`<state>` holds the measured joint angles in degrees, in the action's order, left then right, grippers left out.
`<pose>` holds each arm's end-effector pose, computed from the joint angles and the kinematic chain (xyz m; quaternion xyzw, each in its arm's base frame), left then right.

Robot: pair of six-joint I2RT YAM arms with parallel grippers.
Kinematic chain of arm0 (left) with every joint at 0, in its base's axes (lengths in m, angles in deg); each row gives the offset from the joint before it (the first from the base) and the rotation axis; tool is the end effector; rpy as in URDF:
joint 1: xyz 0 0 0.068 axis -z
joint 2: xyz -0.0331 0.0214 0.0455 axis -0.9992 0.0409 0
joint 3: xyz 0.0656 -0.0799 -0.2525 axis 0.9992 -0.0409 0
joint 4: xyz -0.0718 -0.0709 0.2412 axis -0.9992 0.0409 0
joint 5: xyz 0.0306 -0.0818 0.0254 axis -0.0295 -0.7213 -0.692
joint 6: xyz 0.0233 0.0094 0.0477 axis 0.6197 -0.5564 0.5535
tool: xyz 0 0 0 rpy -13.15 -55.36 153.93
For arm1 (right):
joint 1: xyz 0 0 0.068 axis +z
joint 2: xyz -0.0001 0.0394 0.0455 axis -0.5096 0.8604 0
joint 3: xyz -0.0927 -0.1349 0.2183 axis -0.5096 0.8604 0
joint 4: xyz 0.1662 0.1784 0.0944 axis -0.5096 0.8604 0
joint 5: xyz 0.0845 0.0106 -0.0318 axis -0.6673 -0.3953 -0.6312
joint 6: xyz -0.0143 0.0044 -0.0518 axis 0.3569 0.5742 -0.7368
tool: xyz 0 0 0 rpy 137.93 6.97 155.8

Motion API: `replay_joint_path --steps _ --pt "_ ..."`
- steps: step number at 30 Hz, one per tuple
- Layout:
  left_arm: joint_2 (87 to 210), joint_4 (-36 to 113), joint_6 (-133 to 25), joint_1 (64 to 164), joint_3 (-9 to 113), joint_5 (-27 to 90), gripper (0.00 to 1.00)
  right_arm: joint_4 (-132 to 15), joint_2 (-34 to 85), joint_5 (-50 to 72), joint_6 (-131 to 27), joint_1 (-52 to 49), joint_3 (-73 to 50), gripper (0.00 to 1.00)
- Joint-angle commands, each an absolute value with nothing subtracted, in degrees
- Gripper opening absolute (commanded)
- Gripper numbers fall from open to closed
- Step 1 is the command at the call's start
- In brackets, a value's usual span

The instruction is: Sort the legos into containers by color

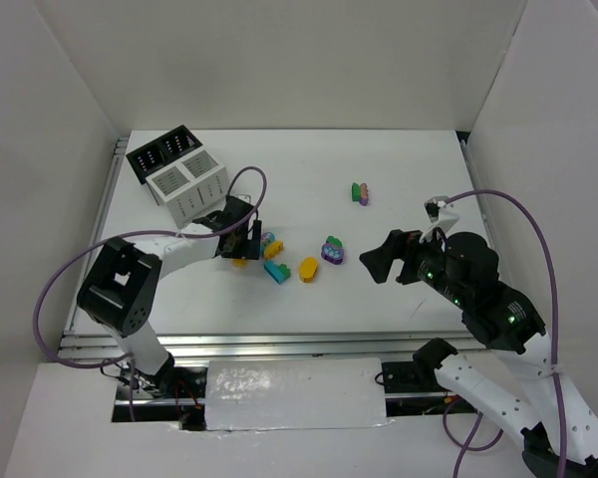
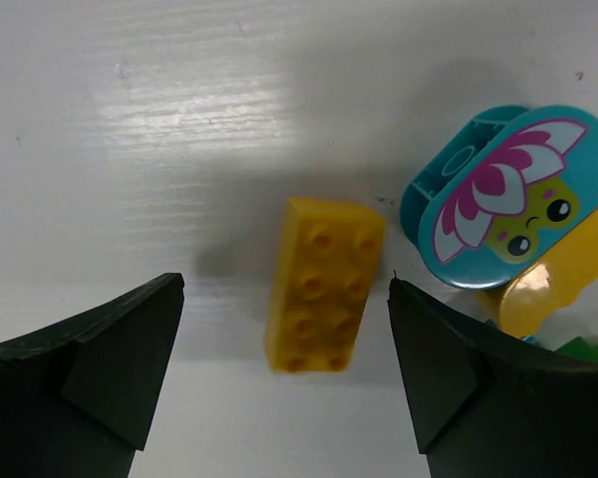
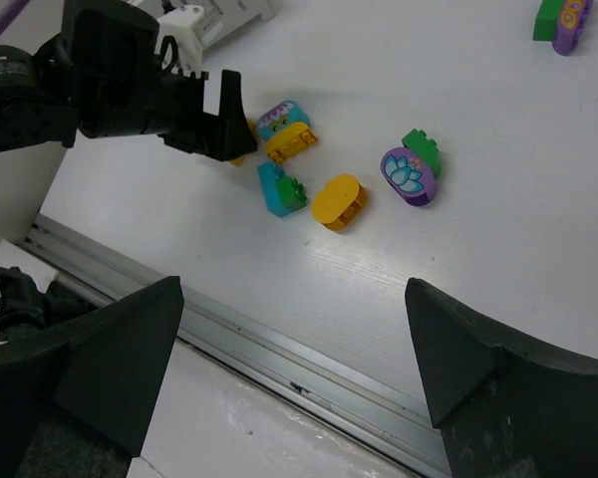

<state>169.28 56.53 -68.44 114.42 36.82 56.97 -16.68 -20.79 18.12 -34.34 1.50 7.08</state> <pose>0.3068 -0.1430 0.1788 -0.0355 0.9441 -0.0039 0.3277 0.0942 0.0591 0.3737 -0.0563 0.8196 0.2702 0.5021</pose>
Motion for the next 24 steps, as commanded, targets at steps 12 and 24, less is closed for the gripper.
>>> replay_joint_path --steps 12,24 --pt "173.11 56.54 -69.72 112.79 36.19 57.07 0.66 -20.31 -20.96 18.02 -35.29 2.14 8.26 1.00" --pt "166.89 60.92 -71.74 112.26 39.78 57.33 0.00 -20.40 -21.31 17.84 -35.03 2.14 8.26 0.99"
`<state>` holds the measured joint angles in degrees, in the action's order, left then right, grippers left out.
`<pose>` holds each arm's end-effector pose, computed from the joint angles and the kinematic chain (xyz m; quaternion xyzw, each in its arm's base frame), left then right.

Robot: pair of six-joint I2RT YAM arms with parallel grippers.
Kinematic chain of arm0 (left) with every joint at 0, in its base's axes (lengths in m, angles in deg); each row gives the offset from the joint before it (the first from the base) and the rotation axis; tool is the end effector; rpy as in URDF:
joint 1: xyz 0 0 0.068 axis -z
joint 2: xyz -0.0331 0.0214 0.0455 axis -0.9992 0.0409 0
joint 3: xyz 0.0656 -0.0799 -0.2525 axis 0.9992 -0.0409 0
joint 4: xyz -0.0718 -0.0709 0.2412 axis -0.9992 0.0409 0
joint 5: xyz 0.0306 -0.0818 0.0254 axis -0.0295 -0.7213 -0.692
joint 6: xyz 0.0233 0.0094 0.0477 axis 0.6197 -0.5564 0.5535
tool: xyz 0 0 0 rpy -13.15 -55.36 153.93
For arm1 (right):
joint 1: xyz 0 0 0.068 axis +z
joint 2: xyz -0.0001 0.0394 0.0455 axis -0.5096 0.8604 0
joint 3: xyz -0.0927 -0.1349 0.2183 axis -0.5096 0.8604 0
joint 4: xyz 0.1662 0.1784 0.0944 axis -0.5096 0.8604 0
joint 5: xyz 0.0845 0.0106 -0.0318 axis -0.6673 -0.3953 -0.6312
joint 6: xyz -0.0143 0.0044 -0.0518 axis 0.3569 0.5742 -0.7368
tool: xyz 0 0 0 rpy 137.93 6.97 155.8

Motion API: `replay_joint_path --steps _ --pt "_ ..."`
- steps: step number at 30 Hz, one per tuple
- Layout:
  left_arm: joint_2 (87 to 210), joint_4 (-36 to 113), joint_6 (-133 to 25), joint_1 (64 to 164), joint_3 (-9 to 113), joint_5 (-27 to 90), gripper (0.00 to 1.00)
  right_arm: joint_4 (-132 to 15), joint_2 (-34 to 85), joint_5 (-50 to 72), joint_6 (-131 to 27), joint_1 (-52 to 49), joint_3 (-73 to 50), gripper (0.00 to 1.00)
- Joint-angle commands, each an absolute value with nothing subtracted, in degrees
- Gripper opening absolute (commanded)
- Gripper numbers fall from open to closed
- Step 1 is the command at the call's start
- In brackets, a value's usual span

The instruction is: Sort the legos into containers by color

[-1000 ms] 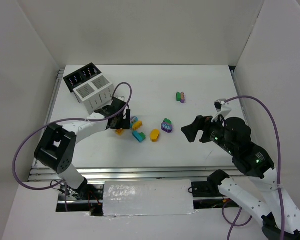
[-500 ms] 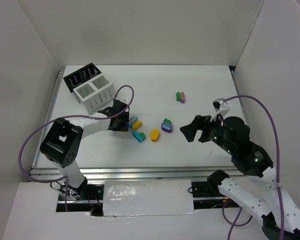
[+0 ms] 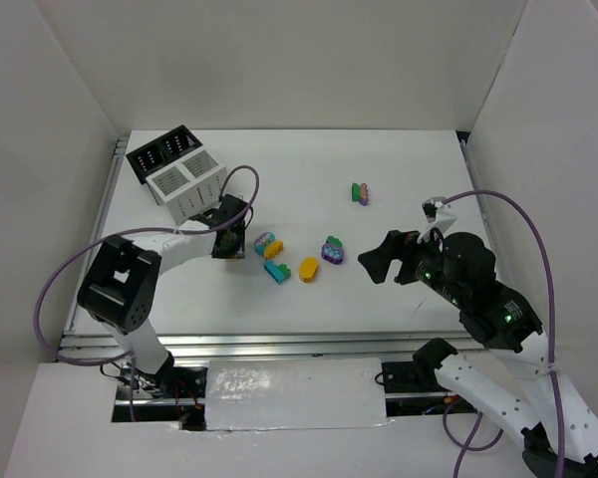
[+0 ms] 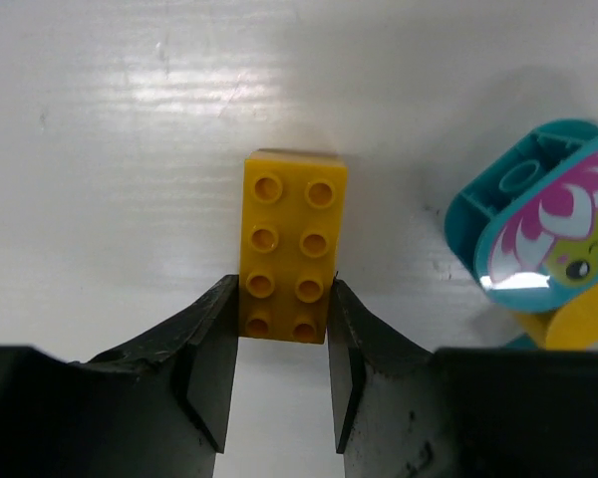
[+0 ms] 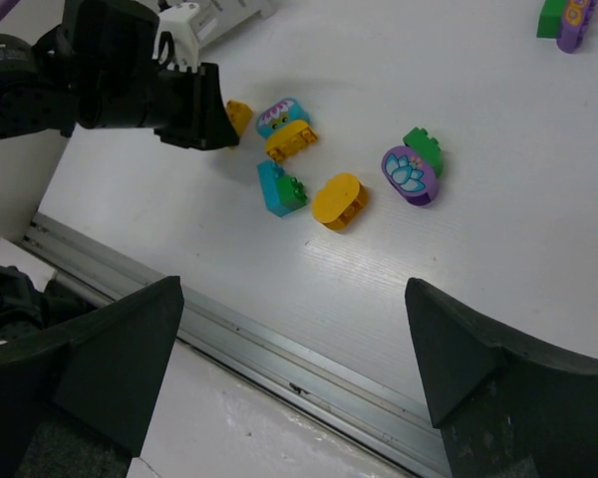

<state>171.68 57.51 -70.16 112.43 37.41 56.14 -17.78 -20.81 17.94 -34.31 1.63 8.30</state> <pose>0.3142 -0.1340 0.1672 -0.0608 0.9505 0.0016 0.3047 0.0964 0.0610 0.3691 -0.0579 0.8200 0.2717 0.5005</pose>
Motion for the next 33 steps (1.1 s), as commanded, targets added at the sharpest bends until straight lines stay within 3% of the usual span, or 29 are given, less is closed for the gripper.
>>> replay_joint_path --steps 1,5,12,19,26,33 --pt "162.87 62.67 -73.05 112.18 41.96 57.77 0.00 -20.49 -21.49 17.75 -34.94 2.14 8.17 1.00" --pt "156.51 66.90 -76.92 112.00 51.02 60.49 0.00 -21.11 -21.49 17.66 -34.85 2.14 8.35 1.00" --pt "159.58 74.03 -82.99 108.14 67.73 69.02 0.00 -21.37 -20.87 17.40 -35.03 2.14 7.56 1.00" --pt "172.99 78.77 -82.38 97.69 84.51 49.98 0.00 -21.72 -20.88 17.40 -35.03 2.23 8.26 1.00" --pt "184.18 82.11 -81.59 94.34 94.54 46.62 0.00 -21.89 -20.96 17.58 -35.12 2.41 8.70 1.00" --pt "187.52 80.71 -81.07 93.81 92.88 47.58 0.04 -21.72 -20.35 17.58 -35.12 2.59 8.61 1.00"
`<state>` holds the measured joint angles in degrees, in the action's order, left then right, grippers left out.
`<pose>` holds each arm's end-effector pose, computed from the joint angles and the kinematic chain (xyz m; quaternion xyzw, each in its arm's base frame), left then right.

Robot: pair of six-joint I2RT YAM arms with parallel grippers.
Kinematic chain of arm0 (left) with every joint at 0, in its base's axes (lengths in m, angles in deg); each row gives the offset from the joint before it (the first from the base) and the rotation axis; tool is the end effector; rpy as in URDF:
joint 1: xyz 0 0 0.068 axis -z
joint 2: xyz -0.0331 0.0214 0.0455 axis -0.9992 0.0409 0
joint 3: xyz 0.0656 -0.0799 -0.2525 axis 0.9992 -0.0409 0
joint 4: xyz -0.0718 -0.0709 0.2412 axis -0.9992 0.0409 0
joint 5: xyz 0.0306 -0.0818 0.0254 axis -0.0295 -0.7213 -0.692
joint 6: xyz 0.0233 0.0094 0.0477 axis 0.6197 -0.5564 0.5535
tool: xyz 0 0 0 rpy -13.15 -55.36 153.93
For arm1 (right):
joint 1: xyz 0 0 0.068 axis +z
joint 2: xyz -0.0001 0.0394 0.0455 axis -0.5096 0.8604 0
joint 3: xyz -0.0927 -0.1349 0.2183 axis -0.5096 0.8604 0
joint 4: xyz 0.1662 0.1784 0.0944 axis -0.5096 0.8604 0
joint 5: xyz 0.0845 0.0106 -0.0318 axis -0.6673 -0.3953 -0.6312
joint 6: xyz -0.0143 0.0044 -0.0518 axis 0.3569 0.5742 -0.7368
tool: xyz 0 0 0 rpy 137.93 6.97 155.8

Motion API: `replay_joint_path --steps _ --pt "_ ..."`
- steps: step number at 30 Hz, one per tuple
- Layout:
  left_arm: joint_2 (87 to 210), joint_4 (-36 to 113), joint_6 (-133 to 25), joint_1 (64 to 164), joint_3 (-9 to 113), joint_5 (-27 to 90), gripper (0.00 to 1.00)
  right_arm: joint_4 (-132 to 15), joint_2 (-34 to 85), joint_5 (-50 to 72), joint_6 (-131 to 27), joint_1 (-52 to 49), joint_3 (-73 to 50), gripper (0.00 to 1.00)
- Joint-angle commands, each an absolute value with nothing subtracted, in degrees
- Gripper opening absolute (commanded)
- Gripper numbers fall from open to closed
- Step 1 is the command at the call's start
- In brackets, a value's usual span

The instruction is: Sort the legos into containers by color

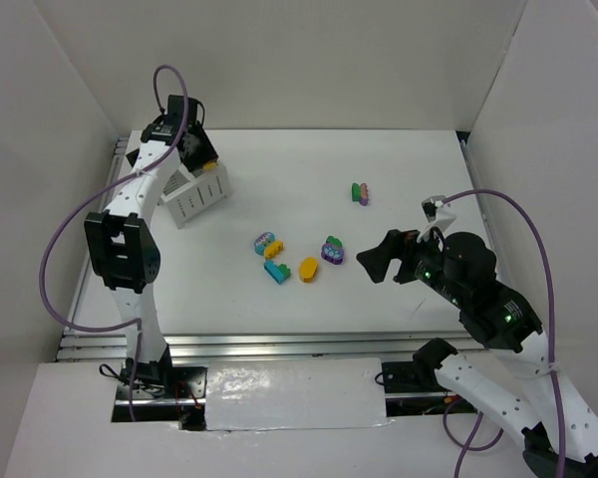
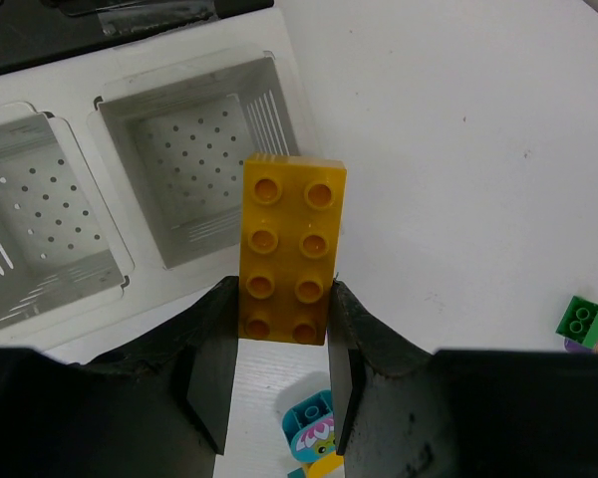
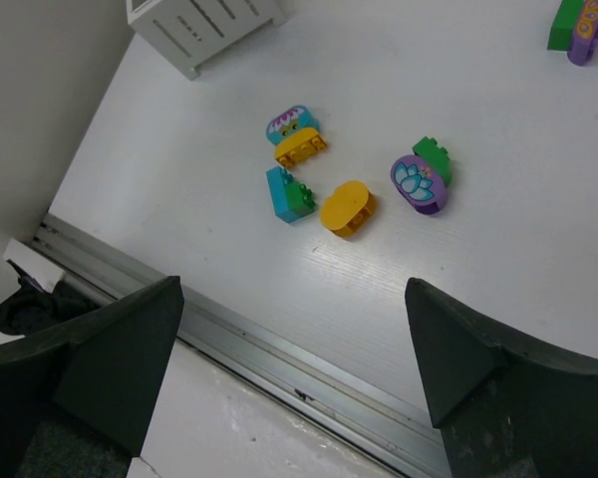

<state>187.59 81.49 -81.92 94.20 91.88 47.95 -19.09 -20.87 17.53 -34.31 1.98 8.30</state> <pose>0.4542 -0.0471 0.3279 -0.2840 0.8716 -0.0941 0.3884 0.0964 0.0621 0.3716 -0.0620 0.8128 0.2804 0.5069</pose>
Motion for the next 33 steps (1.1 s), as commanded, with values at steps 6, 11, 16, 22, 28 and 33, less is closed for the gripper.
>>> replay_joint_path --steps 6,11,16,22,28,33 --pt "187.44 79.39 -80.98 92.40 90.16 46.88 0.12 -21.98 -20.08 17.58 -35.21 2.67 8.96 1.00" --pt "187.79 78.07 -80.80 91.88 88.13 46.62 0.21 -21.98 -19.56 17.40 -35.12 2.67 9.31 1.00" --pt "189.02 77.63 -80.54 90.91 88.74 44.77 0.34 -22.16 -19.65 17.40 -35.03 2.67 9.58 1.00" --pt "187.79 76.05 -80.71 90.91 86.37 42.75 0.55 -22.16 -18.94 17.49 -35.03 2.50 9.67 1.00" --pt "187.97 76.93 -80.62 90.82 87.42 43.27 0.75 -22.16 -18.59 17.05 -35.03 2.50 9.84 1.00" --pt "185.69 77.54 -81.06 90.99 86.81 45.12 0.81 -22.07 -18.77 17.14 -35.03 2.67 10.02 1.00"
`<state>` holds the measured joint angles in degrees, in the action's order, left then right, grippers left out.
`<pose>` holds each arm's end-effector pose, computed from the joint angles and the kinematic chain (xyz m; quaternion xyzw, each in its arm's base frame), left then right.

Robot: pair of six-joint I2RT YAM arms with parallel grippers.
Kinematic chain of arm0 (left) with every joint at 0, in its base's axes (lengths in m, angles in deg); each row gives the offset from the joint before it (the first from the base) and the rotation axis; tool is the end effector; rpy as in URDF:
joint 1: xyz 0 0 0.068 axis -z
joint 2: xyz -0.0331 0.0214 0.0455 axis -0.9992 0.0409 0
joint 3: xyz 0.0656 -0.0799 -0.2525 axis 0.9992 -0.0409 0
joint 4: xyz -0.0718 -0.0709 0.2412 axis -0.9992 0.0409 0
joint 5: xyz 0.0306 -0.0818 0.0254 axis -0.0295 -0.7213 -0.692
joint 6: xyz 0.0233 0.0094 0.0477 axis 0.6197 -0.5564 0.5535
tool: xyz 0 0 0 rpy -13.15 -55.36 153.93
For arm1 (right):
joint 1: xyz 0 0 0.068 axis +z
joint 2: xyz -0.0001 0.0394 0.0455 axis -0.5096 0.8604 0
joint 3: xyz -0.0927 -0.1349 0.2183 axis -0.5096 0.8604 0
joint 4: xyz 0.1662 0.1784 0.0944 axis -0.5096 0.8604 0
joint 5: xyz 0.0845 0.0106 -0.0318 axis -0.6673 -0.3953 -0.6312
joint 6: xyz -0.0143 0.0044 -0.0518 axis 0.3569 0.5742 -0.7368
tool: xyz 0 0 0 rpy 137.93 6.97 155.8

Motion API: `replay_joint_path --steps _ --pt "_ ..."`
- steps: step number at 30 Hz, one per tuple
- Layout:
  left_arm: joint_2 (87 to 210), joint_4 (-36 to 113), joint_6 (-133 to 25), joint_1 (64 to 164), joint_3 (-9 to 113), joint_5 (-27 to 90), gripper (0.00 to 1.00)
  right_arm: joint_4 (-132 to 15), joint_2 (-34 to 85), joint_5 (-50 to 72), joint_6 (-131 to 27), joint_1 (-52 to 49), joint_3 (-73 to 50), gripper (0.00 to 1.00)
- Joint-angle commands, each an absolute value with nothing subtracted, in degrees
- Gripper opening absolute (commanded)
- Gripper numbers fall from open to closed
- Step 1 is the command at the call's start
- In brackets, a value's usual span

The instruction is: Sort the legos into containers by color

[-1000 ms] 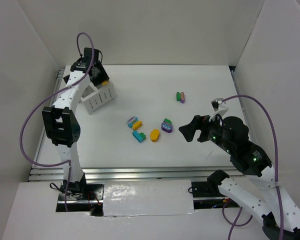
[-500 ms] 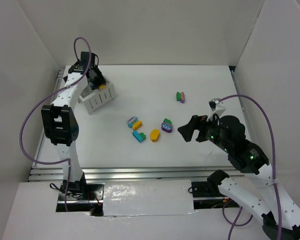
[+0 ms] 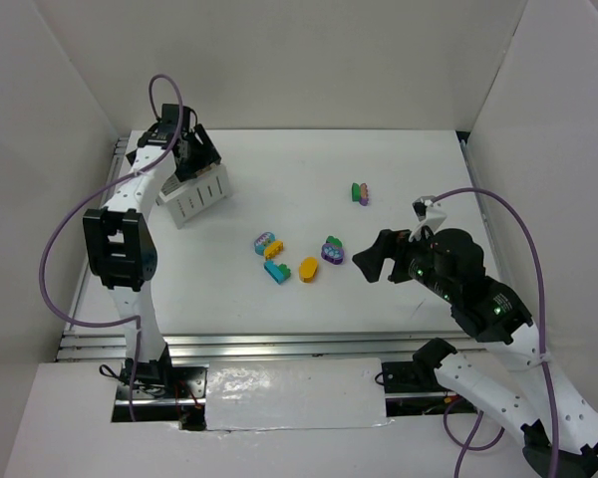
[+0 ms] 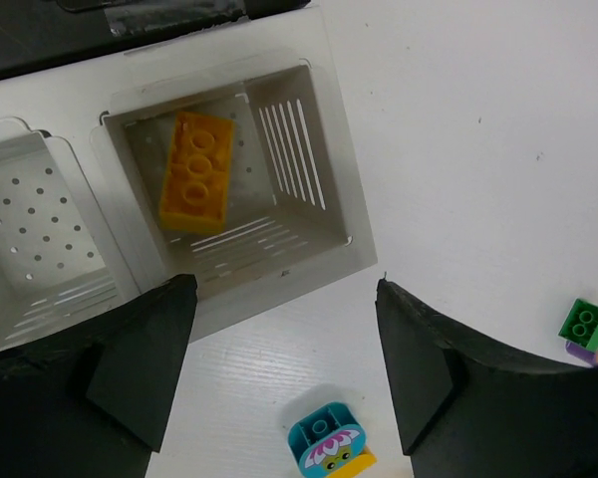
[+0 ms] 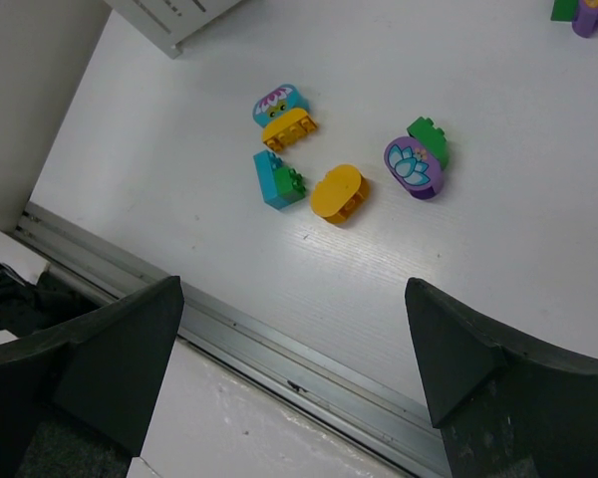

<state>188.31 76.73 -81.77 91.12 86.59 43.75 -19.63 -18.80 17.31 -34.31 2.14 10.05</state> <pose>0.4613 -0.0255 0.2985 -0.2939 0.8743 -0.1110 0.3701 0.1066 0.0692 0.3593 -0.0653 0.8288 0.2714 0.4850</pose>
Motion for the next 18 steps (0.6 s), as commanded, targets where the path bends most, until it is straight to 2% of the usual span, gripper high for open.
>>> replay_joint_path --steps 1,5,8,10,14,18 --pt "184.72 77.37 -81.15 91.17 86.29 45.47 0.87 -22.07 -18.85 17.23 -35.03 2.59 10.11 1.00" --pt "177.27 76.40 -79.49 95.11 84.35 50.38 0.95 -22.34 -18.77 17.49 -34.77 2.67 10.28 1.00" --pt "172.17 78.42 -78.69 98.02 82.78 53.73 0.96 -23.04 -18.50 18.10 -33.89 2.67 10.90 1.00" --pt "168.47 75.72 -77.64 102.05 76.66 54.52 0.97 -22.69 -17.89 18.10 -33.10 2.67 11.07 1.00" --pt "159.95 72.01 -76.41 112.40 66.53 55.58 0.98 -21.46 -17.10 23.80 -30.03 2.67 10.81 1.00" --pt "158.70 68.50 -76.32 123.38 59.14 55.32 0.98 -18.47 -20.06 33.73 -25.28 2.85 9.41 1.00"
